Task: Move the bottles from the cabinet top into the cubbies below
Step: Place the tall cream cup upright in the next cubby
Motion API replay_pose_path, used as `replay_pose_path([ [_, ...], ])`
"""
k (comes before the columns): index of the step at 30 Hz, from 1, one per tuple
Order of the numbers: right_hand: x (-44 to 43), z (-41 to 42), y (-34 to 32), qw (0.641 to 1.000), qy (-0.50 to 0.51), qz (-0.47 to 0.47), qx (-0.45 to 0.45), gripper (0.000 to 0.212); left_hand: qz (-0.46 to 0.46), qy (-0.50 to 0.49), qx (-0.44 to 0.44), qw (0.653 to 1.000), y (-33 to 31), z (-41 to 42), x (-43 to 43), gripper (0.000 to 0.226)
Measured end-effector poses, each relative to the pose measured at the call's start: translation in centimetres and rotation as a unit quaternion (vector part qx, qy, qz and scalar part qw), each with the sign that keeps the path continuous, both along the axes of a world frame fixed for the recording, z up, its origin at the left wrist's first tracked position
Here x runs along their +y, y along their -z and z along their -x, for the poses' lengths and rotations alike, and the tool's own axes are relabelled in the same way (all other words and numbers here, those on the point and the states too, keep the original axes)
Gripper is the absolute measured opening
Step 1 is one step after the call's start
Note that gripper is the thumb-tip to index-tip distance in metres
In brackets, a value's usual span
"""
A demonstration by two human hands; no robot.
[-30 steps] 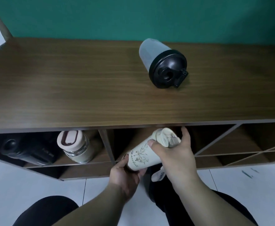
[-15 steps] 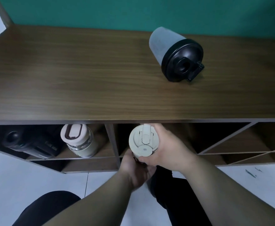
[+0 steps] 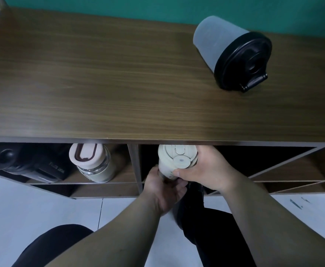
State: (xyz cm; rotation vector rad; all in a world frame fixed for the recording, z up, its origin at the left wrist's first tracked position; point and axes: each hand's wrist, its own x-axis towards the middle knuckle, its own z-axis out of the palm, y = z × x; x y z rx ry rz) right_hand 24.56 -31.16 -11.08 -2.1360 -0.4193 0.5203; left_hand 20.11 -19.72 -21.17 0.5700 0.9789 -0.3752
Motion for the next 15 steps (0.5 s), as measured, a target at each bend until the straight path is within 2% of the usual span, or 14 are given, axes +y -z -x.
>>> replay_pose_path([
  [3, -0.06, -0.21, 0.18, 1.000, -0.003, 0.002, 0.013, 0.029, -0.005, 0.011, 0.008, 1.000, 0.04, 0.03, 0.26, 0.048],
  [15, 0.06, -0.05, 0.45, 1.000, 0.008, 0.003, -0.018, 0.041, -0.033, 0.033, 0.020, 0.999, 0.01, 0.08, 0.75, 0.053],
])
